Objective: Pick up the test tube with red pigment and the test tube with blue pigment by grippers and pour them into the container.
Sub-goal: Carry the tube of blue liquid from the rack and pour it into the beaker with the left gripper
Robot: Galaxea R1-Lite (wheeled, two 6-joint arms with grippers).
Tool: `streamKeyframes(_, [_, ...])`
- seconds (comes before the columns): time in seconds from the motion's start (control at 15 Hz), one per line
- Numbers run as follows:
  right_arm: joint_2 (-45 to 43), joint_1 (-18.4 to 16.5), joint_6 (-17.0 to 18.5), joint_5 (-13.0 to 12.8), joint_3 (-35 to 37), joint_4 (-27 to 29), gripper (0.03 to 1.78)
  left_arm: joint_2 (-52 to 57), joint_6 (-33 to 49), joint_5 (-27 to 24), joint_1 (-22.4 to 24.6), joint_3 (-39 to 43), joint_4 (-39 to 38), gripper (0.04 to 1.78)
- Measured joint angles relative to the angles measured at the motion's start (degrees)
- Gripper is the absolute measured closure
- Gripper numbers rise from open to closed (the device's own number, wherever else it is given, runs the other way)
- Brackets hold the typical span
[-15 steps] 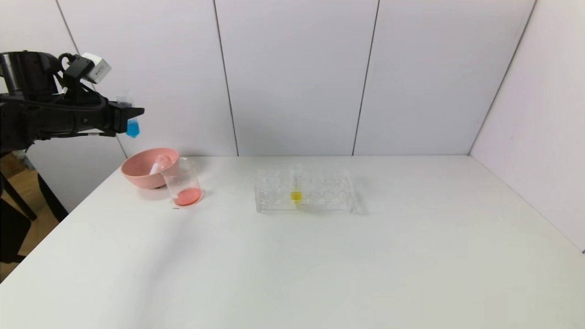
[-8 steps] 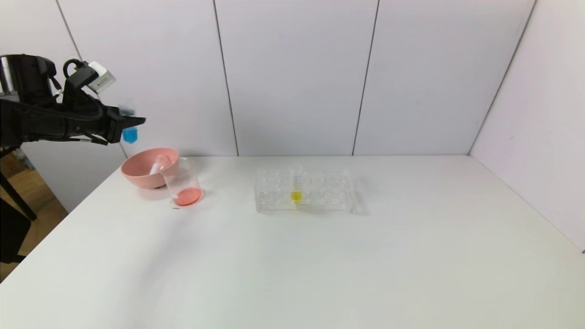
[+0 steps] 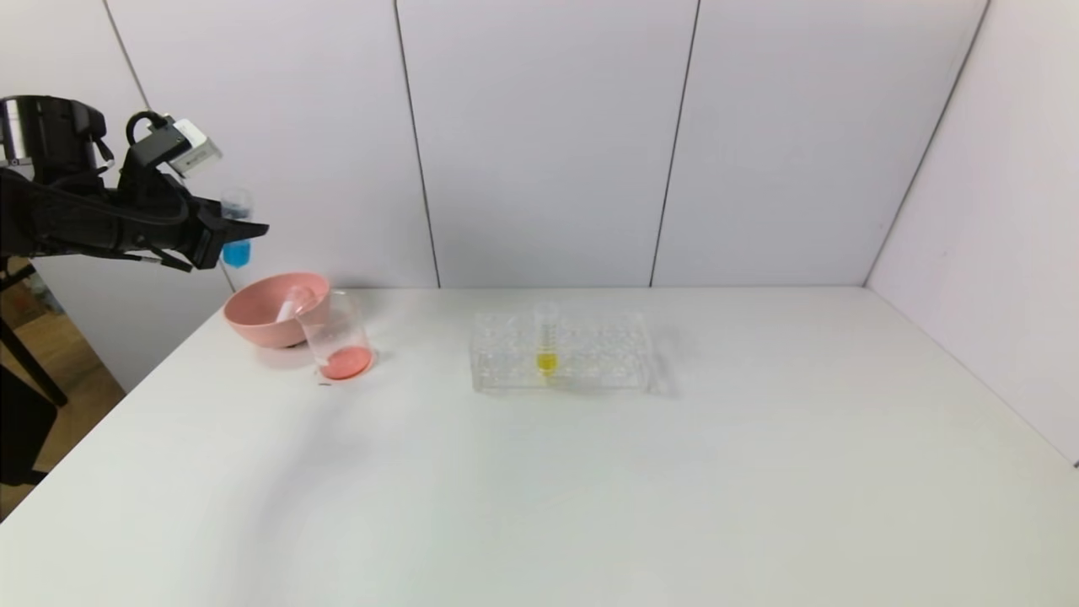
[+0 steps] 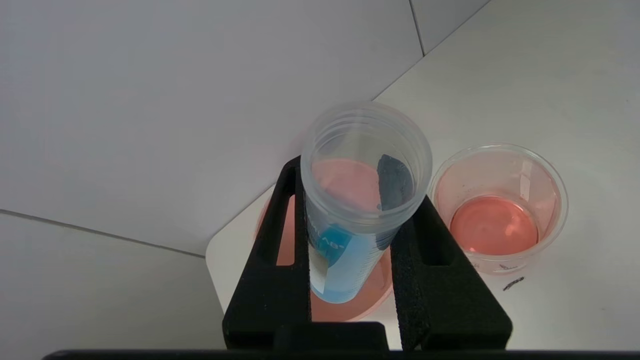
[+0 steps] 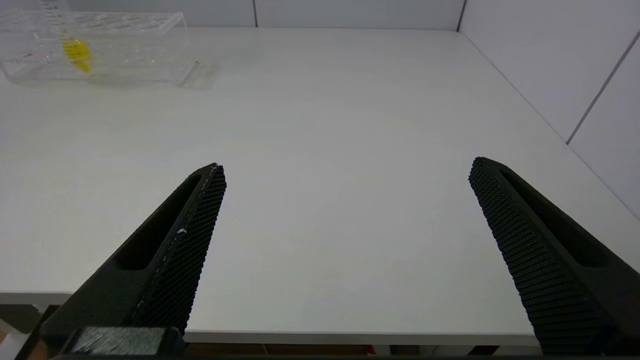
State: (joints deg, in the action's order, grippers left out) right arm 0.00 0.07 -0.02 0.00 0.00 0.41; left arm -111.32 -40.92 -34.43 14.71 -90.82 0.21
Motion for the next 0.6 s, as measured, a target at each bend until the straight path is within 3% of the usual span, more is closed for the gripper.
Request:
streamKeyframes(0.33, [0.00, 0.00, 0.00, 0.00, 0.00, 0.00, 0.04, -1.41, -1.13, -4.68, -0.05, -2.51, 3.56, 1.35])
streamKeyframes(0.6, [0.00, 0.00, 0.00, 0.00, 0.00, 0.02, 0.04, -3.17, -8.30, -6.12, -0.05, -6.58, 7.64, 1.35])
